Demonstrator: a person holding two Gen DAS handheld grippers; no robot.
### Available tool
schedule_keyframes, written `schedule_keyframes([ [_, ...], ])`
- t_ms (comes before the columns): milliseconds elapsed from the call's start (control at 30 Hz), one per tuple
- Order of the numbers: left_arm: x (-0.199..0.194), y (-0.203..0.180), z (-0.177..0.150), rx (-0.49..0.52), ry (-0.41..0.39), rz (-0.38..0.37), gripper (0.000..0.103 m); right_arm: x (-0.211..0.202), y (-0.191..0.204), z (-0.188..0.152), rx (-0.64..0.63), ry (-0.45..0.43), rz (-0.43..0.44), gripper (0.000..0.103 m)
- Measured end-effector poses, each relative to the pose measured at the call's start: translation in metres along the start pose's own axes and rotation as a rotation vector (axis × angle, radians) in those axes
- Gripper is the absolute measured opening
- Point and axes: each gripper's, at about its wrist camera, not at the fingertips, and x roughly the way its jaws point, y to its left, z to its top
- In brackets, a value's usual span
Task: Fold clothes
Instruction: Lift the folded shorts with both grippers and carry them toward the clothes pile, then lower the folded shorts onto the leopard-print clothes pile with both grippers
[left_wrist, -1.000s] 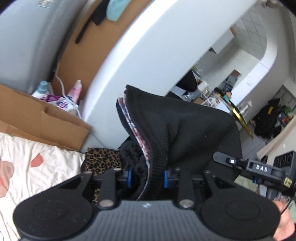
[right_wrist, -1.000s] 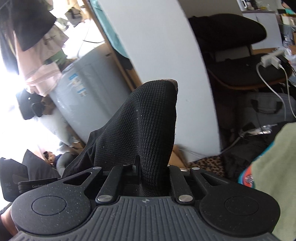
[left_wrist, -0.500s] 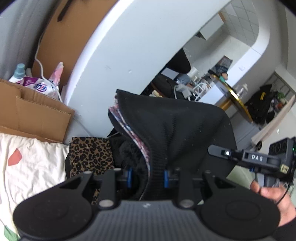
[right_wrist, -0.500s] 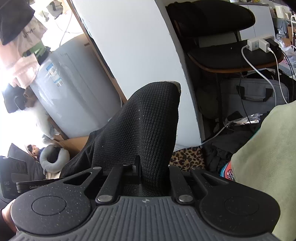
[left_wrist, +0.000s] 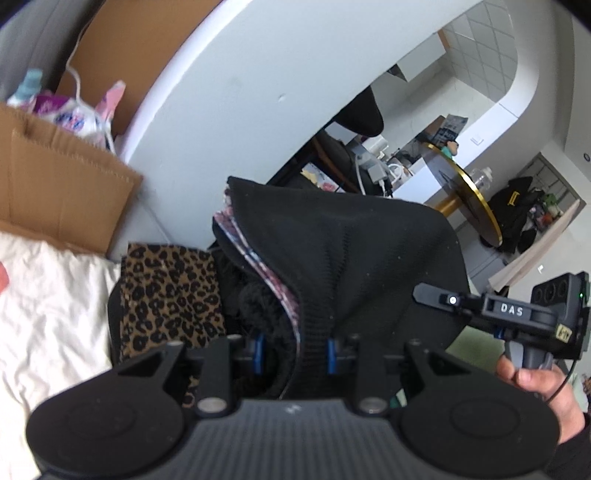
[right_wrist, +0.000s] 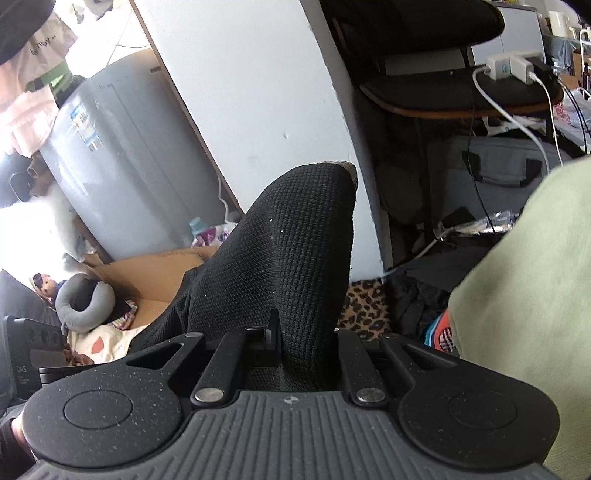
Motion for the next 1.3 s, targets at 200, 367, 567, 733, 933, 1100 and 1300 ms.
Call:
schedule_keyframes([
  [200, 0.019, 0.024, -0.021, -0.037, 0.009, -0.013, 0.032, 0.022, -0.012, -0.02, -0.035, 0.038, -0.017, 0.009],
  [367, 0.037, 0.049, -0.034, -0.093, 0.024, -0.029, 0.031, 0.044, -0.028, -0.038, -0.012, 0.051, -0.02, 0.009],
  [567, 0.057, 0.079, -0.048, -0.095, 0.058, -0.008, 0.031, 0.083, -0.049, -0.06, 0.027, 0.085, -0.024, 0.009],
  [733, 0.073, 0.101, -0.05, -0.084, 0.072, 0.015, 0.031, 0.114, -0.06, -0.07, 0.028, 0.098, -0.03, 0.009],
  [933, 0.094, 0.121, -0.044, -0.075, 0.084, 0.036, 0.031, 0.151, -0.075, -0.078, 0.037, 0.101, -0.046, 0.01],
  [1100, 0.113, 0.136, -0.037, -0.069, 0.076, 0.051, 0.032, 0.176, -0.088, -0.074, 0.043, 0.063, -0.064, 0.012],
  [1300, 0.129, 0.146, -0.032, -0.036, 0.065, 0.082, 0.032, 0.207, -0.102, -0.067, 0.016, 0.038, -0.09, 0.014],
])
